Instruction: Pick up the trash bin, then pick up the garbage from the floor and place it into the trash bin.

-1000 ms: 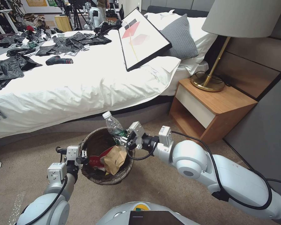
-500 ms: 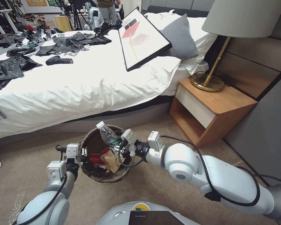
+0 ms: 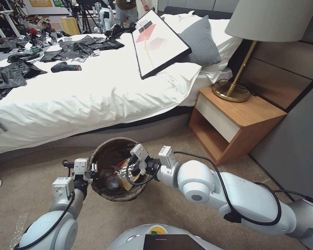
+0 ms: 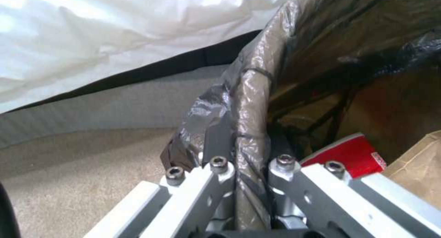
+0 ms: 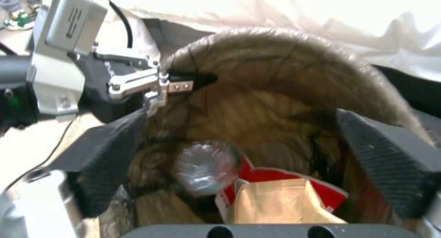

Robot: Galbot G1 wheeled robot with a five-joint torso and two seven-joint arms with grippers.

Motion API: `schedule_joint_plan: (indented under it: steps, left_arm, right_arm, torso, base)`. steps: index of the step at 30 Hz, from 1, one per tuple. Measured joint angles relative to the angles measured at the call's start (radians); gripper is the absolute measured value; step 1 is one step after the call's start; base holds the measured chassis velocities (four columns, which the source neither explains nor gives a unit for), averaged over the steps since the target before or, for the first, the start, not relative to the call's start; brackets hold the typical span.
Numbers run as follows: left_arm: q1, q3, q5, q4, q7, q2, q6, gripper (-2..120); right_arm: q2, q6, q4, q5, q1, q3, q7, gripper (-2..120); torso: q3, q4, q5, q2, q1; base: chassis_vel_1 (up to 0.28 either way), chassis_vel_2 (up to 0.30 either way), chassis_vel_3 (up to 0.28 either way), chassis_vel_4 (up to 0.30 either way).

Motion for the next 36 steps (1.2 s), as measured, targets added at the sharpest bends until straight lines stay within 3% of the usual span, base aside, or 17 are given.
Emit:
schedule_joint_plan:
  steps: [7,16,23,27,32,36]
  left_arm:
    - [-0.007,-0.002,-0.012,0.000,-0.003,0.001,0.002,2]
    - [-0.015,-0.005,-0.033,0.000,-0.010,0.005,0.008,2]
    - [-0.019,-0.011,-0.036,0.000,-0.012,0.006,0.009,2]
    - [-0.016,-0.015,-0.038,0.000,-0.012,0.005,0.009,2]
    - [-0.013,-0.019,-0.038,0.000,-0.013,0.004,0.010,2]
    - [-0.007,-0.025,-0.037,0.000,-0.013,0.002,0.010,2]
  right_arm:
    - [-0.006,0.014,0.020,0.015,0.002,0.051,0.035,100]
    - [-0.058,0.064,0.080,0.043,-0.065,0.254,0.035,100]
    - [-0.087,0.194,0.066,-0.070,-0.237,0.421,0.022,100]
    - [-0.063,0.292,0.039,-0.247,-0.448,0.592,-0.039,100]
    - [-0.042,0.333,0.024,-0.332,-0.526,0.671,-0.059,100]
    - [0.005,0.415,-0.014,-0.489,-0.634,0.765,-0.093,100]
  torso:
    - [0.000,0.0000,0.0001,0.000,0.000]
    - [0.000,-0.0001,0.0002,0.000,0.000]
    - [0.000,0.0001,0.0003,0.000,0.000]
    - [0.000,-0.0003,0.0003,0.000,0.000]
    - [0.000,0.0000,0.0003,0.000,0.000]
    - [0.000,0.0004,0.0002,0.000,0.000]
  base:
    - [0.000,0.000,0.000,0.000]
    - [0.000,0.000,0.000,0.000]
    - [0.000,0.000,0.000,0.000]
    - [0.000,0.000,0.000,0.000]
    - [0.000,0.000,0.000,0.000]
    - [0.000,0.000,0.000,0.000]
